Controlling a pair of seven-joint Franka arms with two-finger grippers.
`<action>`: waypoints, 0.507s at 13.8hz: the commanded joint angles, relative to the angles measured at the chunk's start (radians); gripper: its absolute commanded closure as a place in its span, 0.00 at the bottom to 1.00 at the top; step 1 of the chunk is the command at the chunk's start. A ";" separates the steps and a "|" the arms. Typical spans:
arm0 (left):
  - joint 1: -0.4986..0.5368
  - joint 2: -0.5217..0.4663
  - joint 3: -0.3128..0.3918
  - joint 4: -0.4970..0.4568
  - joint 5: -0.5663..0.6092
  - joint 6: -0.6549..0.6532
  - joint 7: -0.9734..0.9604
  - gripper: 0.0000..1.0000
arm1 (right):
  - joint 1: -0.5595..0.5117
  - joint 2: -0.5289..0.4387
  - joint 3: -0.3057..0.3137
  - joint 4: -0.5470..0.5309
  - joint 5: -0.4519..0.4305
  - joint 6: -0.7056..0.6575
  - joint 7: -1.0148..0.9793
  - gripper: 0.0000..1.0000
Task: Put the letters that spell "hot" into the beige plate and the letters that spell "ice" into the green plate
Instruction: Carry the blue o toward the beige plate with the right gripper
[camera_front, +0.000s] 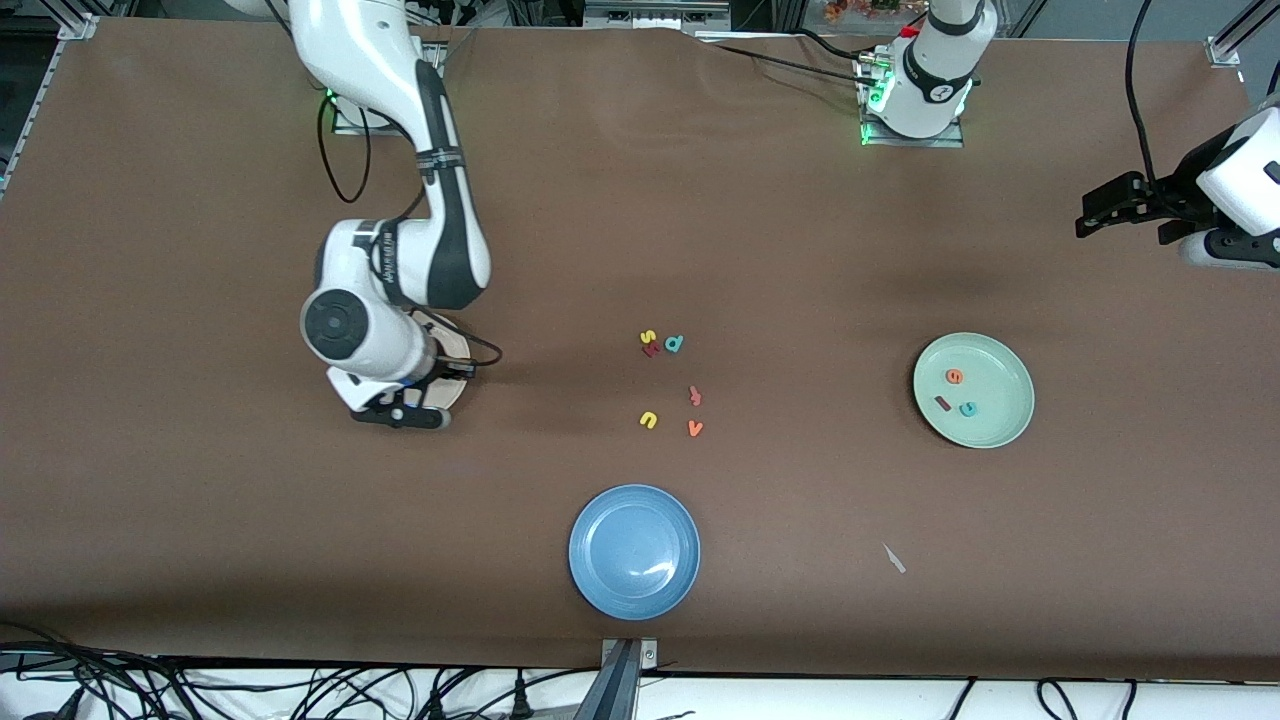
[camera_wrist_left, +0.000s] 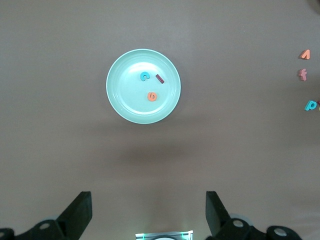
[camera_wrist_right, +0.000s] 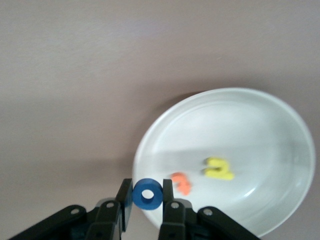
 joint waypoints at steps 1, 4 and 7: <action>0.003 0.012 -0.003 0.030 0.014 -0.023 -0.003 0.00 | 0.045 -0.123 -0.007 -0.221 0.007 0.161 -0.094 0.87; 0.001 0.014 -0.004 0.031 0.015 -0.026 -0.006 0.00 | 0.047 -0.149 -0.002 -0.301 0.008 0.257 -0.132 0.84; 0.001 0.023 -0.001 0.056 0.024 -0.034 -0.008 0.00 | 0.053 -0.149 -0.008 -0.289 0.016 0.250 -0.117 0.00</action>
